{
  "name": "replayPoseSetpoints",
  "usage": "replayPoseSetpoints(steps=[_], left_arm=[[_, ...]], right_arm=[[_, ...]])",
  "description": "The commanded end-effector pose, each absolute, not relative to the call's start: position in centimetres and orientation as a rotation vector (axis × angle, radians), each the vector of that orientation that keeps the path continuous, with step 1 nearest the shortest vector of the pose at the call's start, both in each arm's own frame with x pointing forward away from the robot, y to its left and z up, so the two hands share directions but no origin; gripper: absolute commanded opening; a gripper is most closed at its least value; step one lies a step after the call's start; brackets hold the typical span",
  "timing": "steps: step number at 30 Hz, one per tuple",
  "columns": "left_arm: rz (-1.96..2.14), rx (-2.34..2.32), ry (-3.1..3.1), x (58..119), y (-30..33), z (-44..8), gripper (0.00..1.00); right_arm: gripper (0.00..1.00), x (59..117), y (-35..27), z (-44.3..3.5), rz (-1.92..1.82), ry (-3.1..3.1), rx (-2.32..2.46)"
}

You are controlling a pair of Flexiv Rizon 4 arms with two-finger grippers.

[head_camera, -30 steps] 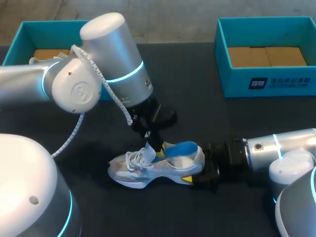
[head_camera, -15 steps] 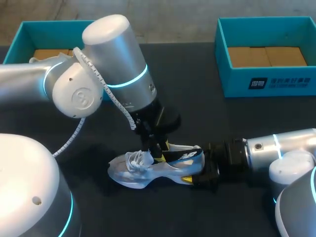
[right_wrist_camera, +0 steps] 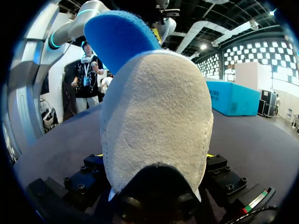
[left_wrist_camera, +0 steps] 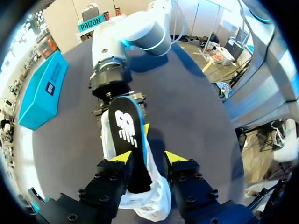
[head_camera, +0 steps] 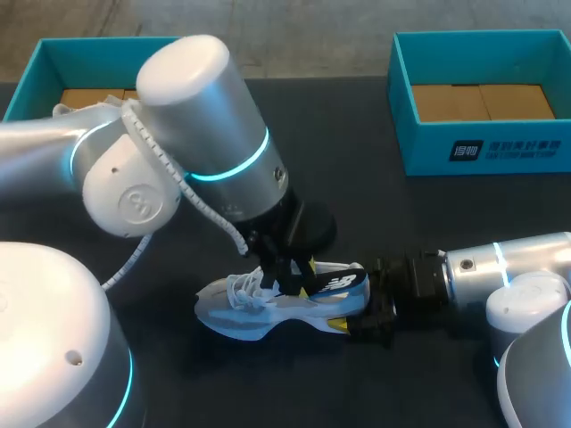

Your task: Take the shoe out of the shoebox, open the shoe tongue, remove and reinsert the insole, then place the shoe into the shoebox

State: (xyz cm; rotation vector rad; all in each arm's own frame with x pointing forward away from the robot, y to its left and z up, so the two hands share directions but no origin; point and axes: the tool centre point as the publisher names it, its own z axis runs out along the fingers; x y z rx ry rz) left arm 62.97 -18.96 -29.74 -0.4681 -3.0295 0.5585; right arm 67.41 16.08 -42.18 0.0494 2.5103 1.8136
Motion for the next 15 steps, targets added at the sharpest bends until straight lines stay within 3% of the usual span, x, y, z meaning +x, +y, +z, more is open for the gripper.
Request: replayPoseSetpoints(steps=[1,9,12,15], left_arm=[[0.61,-0.472,-3.074,62.1,-18.4,-29.6,0.37],[0.661,-0.477,-3.135,61.0,-18.4,-29.3,0.28],[0.661,-0.477,-3.135,60.7,-18.3,-29.3,0.15],[0.661,-0.477,-3.135,60.7,-18.3,-29.3,0.36]], right_arm=[[0.0,67.3,16.2,-42.1,1.808,2.512,0.052],[0.0,67.3,16.2,-42.1,1.808,2.512,0.052],[0.0,67.3,16.2,-42.1,1.808,2.512,0.052],[0.0,67.3,16.2,-42.1,1.808,2.512,0.052]])
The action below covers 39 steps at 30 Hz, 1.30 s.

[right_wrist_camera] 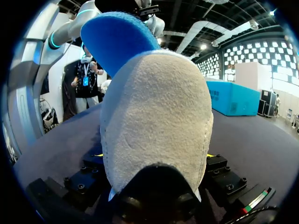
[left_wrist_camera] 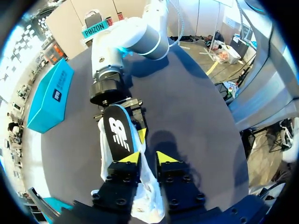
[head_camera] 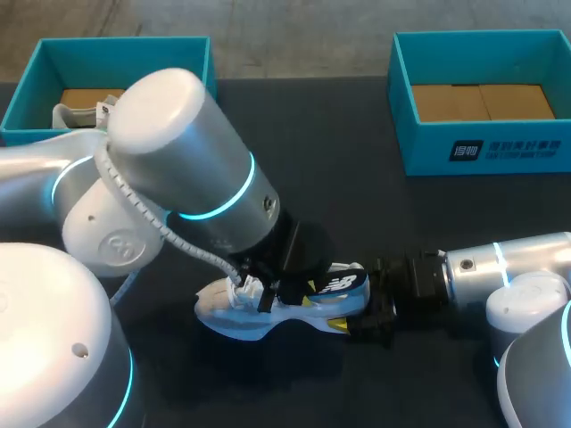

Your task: Take the shoe out of the shoebox, open the shoe tongue, remove and reinsert the insole, then place the shoe into the shoebox

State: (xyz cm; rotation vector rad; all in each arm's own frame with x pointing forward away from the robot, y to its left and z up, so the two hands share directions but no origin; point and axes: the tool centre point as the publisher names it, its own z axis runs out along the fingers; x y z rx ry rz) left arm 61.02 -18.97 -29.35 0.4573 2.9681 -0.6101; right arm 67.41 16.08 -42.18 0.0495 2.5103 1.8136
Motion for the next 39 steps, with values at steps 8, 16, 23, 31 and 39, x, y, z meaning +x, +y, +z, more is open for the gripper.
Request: replayPoseSetpoints(steps=[8,16,23,31,39], left_arm=[[-0.621,0.448,2.946,60.7,-18.3,-29.3,0.17],[-0.638,0.468,2.928,60.5,-18.4,-29.4,0.29],[-0.661,0.435,2.846,60.1,-18.9,-29.9,0.33],[-0.665,0.39,2.801,60.0,-19.5,-30.8,0.45],[-0.706,0.369,2.713,60.3,-20.1,-31.1,0.41]], right_arm=[[0.0,67.3,16.2,-42.1,1.808,2.512,0.052],[0.0,67.3,16.2,-42.1,1.808,2.512,0.052],[0.0,67.3,16.2,-42.1,1.808,2.512,0.052],[0.0,67.3,16.2,-42.1,1.808,2.512,0.052],[0.0,67.3,16.2,-42.1,1.808,2.512,0.052]])
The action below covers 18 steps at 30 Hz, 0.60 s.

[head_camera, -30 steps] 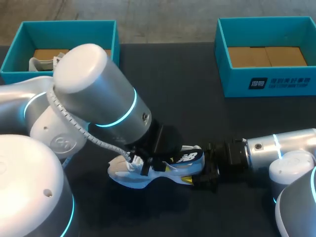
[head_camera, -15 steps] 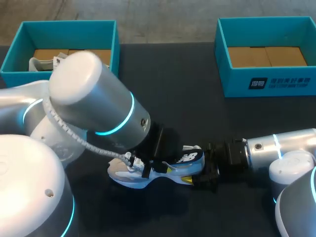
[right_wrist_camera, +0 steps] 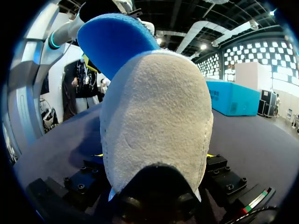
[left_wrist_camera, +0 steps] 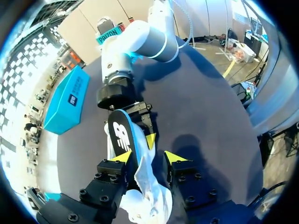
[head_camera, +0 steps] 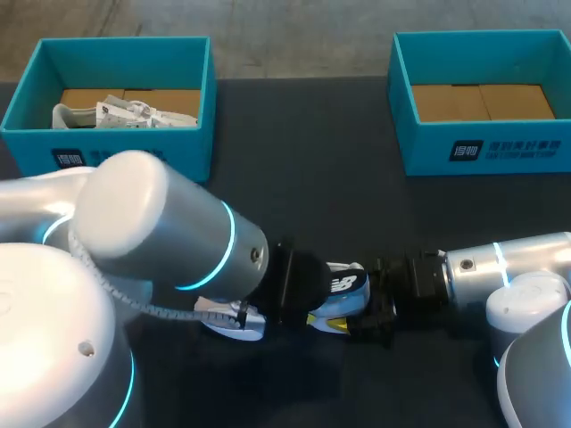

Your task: Take the shoe out of the shoebox, open the shoe tongue, remove and reinsert the insole, then place the shoe into the shoebox

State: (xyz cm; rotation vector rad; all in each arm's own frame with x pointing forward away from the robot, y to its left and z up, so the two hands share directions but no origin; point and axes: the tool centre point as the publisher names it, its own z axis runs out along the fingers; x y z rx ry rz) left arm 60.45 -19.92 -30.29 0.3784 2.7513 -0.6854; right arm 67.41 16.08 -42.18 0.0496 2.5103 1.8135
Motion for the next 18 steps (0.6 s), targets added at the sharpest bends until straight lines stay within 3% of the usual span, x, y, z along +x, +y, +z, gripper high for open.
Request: replayPoseSetpoints(steps=[1,18], left_arm=[[-0.72,0.372,2.709,60.3,-20.2,-31.2,0.41],[-0.709,0.311,2.592,61.5,-21.9,-32.7,0.4]], right_arm=[[0.0,67.3,16.2,-42.1,1.808,2.512,0.052],[0.0,67.3,16.2,-42.1,1.808,2.512,0.052]])
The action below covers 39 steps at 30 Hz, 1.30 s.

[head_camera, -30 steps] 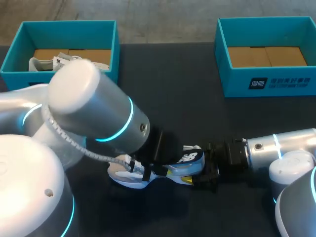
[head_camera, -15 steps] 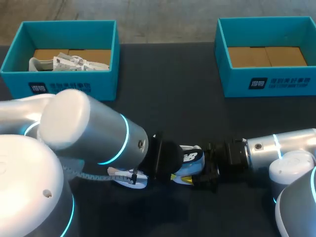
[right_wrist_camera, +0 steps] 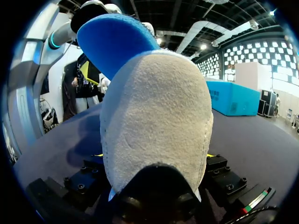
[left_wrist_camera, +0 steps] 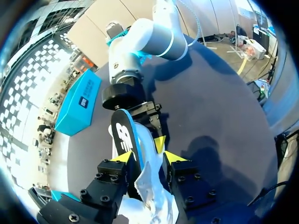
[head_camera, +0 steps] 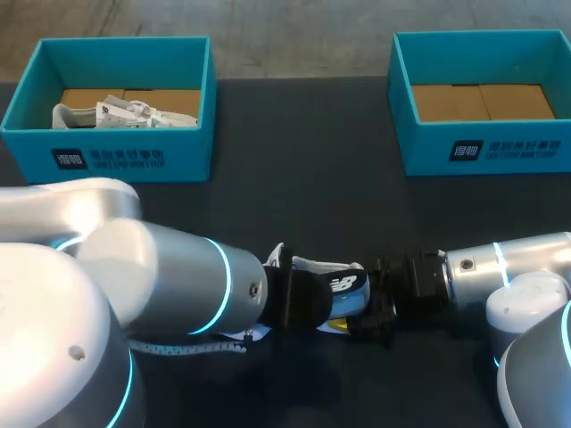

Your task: Take the shoe out of the shoebox, open the shoe tongue, remove and reinsert the insole, then place the shoe into the shoebox

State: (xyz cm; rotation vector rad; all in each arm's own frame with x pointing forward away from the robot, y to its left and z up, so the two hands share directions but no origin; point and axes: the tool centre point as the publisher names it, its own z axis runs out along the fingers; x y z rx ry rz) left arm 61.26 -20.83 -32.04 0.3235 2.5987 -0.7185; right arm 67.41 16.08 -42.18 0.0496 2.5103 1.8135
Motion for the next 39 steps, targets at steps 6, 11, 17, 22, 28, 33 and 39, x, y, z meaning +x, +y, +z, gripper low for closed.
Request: replayPoseSetpoints(steps=[6,11,17,22,28,33,39], left_arm=[[-0.688,0.286,2.571,62.5,-22.9,-33.1,0.36],[-0.679,0.282,2.573,62.9,-23.5,-33.4,0.29],[-0.671,0.272,2.58,63.4,-23.6,-33.8,0.18],[-0.671,0.249,2.581,63.9,-23.6,-33.8,0.0],[-0.72,0.225,2.611,64.6,-23.4,-32.8,0.0],[-0.762,0.209,2.611,65.1,-23.5,-31.5,0.0],[-0.786,0.189,2.621,65.8,-24.1,-30.9,0.0]], right_arm=[[0.0,67.3,16.2,-42.1,1.808,2.512,0.052],[0.0,67.3,16.2,-42.1,1.808,2.512,0.052],[0.0,67.3,16.2,-42.1,1.808,2.512,0.052],[0.0,67.3,16.2,-42.1,1.808,2.512,0.052],[0.0,67.3,16.2,-42.1,1.808,2.512,0.052],[0.0,67.3,16.2,-42.1,1.808,2.512,0.052],[0.0,67.3,16.2,-42.1,1.808,2.512,0.052]])
